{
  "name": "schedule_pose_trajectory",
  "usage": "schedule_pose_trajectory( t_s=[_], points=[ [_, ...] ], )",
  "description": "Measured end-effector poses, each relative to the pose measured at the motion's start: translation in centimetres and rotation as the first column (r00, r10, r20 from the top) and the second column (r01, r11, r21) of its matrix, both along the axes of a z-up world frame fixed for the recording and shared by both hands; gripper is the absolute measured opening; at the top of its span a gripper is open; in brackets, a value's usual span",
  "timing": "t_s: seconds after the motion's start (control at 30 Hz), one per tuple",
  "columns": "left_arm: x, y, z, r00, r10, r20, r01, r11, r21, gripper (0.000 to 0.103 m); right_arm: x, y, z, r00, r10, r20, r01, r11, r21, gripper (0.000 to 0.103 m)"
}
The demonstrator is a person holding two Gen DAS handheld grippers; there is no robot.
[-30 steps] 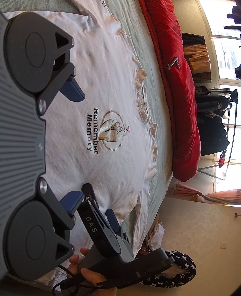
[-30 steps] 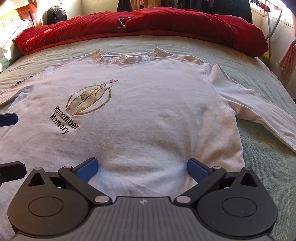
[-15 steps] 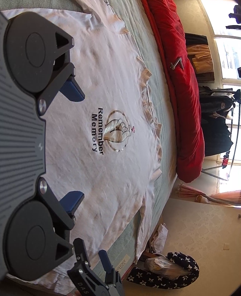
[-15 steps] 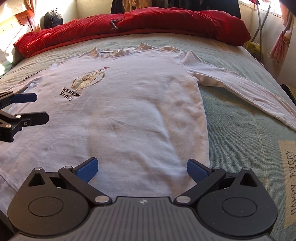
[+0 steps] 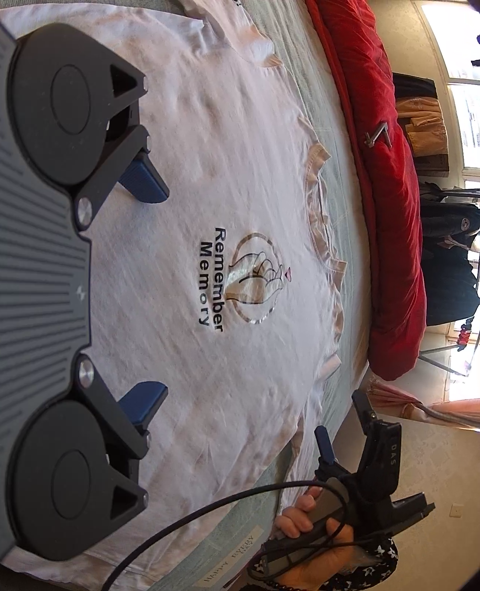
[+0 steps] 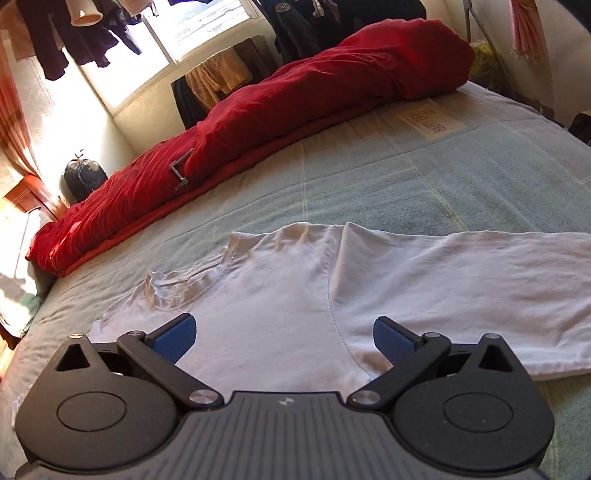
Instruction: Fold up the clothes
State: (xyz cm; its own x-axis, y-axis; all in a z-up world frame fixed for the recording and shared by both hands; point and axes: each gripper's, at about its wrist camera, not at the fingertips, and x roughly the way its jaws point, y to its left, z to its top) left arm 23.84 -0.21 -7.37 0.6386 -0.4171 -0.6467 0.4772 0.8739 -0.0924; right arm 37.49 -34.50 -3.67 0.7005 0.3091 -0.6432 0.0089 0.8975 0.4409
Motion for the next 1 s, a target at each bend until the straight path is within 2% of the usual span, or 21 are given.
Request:
schedule_pose_trajectory(
  t_s=[0.13,0.17,0.3,0.37,0.5,0.63,0.8,0.9,1.0],
  points=[
    [0.1,0.2,-0.1,1.0,0.003,-0.004,-0.003,1.0,-0.005,0.102,-0.8,-1.3,-3.2,0.996,-0.049,-0.08,0.048,0.999,-0.026,0.103],
    [0.1,0.2,-0.1,1.0,0.003,-0.004,-0.003,1.0,-0.007,0.102,-1.9,-1.5,-3.3,0.997,-0.049,-0.065,0.046,0.998,-0.037,0.103],
    [0.1,0.2,-0.2,1.0,0.004,-0.003,-0.004,1.0,-0.004,0.102,-3.8,-2.0,-2.0,0.995,-0.075,-0.069,0.067,0.991,-0.113,0.103],
    [0.1,0.1,-0.2,1.0,0.004,-0.001,-0.004,1.0,0.001,0.102,-3.4,-2.1,-0.5,0.998,-0.067,-0.02,0.065,0.992,-0.112,0.103],
    [0.2,0.0,-0.3,1.0,0.004,0.001,-0.004,1.0,0.007,0.102,0.1,-1.2,2.4,0.998,-0.008,0.069,0.008,1.0,0.011,0.103],
    [0.4,0.2,-0.4,1.0,0.002,-0.004,-0.002,1.0,-0.003,0.102,5.1,0.8,1.9,0.997,0.052,0.049,-0.055,0.995,0.08,0.103],
    [0.7,0.5,-0.5,1.0,0.0,-0.01,-0.001,1.0,-0.02,0.102,9.4,2.7,-1.5,0.997,0.067,-0.035,-0.067,0.998,0.0,0.103],
    [0.8,0.6,-0.6,1.0,0.0,-0.013,-0.001,1.0,-0.031,0.102,10.7,2.1,-3.5,0.999,0.038,-0.033,-0.039,0.999,-0.035,0.103],
    [0.8,0.5,-0.6,1.0,0.0,-0.01,0.0,1.0,-0.028,0.102,11.5,1.7,-3.6,1.0,0.021,-0.007,-0.021,0.998,-0.055,0.103]
  ],
)
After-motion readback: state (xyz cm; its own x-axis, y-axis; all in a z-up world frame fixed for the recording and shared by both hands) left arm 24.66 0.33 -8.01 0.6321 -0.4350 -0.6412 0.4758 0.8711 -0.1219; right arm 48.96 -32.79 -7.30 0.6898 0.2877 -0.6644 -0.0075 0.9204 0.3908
